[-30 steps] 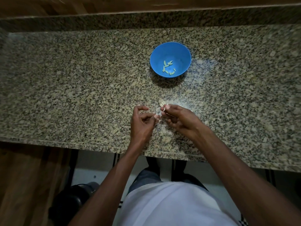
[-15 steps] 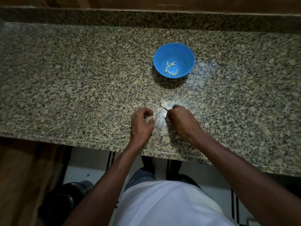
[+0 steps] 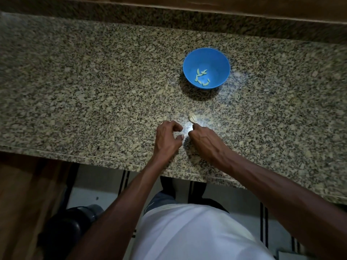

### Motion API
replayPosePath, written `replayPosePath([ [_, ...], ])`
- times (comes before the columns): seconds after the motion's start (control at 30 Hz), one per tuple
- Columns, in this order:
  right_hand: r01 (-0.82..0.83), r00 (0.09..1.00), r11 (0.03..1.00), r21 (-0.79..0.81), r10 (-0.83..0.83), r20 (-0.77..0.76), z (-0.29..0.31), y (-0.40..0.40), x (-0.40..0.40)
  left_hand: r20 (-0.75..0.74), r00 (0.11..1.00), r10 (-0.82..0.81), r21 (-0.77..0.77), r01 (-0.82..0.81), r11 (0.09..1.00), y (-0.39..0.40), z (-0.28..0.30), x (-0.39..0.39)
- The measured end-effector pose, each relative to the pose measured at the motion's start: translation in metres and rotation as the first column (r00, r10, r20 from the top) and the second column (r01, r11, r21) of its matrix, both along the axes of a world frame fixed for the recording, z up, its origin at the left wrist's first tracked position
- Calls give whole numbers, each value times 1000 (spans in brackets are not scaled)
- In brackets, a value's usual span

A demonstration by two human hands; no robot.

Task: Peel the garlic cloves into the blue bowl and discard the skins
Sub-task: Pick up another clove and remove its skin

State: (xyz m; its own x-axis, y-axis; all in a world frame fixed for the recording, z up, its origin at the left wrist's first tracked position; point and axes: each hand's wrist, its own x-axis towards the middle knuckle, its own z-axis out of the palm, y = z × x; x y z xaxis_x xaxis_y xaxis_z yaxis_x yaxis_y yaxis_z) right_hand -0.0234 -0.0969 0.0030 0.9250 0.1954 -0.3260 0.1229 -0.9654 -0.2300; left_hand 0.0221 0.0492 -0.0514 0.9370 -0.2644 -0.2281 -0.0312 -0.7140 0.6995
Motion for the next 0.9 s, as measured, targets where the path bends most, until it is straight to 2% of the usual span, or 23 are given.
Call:
replayPosePath([
  [0.13, 56, 995, 997, 61, -61, 83, -21, -11, -1, -2, 1000, 12, -33, -12, 999, 1, -3, -3],
  [0.2, 247, 965, 940, 235, -262, 32, -29, -21, 0, -23, 1000, 16, -95, -18, 995, 2, -1, -6],
  [0.23, 380, 920, 839, 389, -388, -62, -29, -25, 0, -43, 999, 19, -139, -25, 990, 2, 0, -6],
  [0.3, 587, 789, 507, 631, -533, -305, -26, -32, -4, -93, 996, 8, -218, -28, 976, 3, 6, -8],
  [0.33, 643, 730, 340, 686, -543, -415, -24, -33, -8, -116, 993, -8, -258, -22, 966, 3, 10, -9],
  [0.37, 672, 691, 215, 709, -526, -495, -22, -34, -12, -131, 991, -28, -295, -12, 956, 3, 13, -10],
  [0.43, 689, 662, 104, 717, -491, -566, -19, -33, -15, -123, 991, -61, -331, 17, 944, 1, 16, -11],
  [0.6, 706, 639, 24, 708, -455, -621, -18, -35, -13, -68, 997, -22, -340, -2, 941, -2, 19, -6],
  [0.73, 774, 554, -130, 620, -335, -762, -17, -36, -12, 14, 1000, -15, -291, 18, 956, -2, 23, -6],
  [0.8, 768, 564, -108, 632, -356, -746, -16, -33, -13, 29, 1000, -2, -285, 11, 958, -2, 23, -6],
  [0.9, 717, 616, 20, 696, -486, -620, -16, -28, -13, 24, 1000, 15, -267, -8, 964, -3, 23, -7],
])
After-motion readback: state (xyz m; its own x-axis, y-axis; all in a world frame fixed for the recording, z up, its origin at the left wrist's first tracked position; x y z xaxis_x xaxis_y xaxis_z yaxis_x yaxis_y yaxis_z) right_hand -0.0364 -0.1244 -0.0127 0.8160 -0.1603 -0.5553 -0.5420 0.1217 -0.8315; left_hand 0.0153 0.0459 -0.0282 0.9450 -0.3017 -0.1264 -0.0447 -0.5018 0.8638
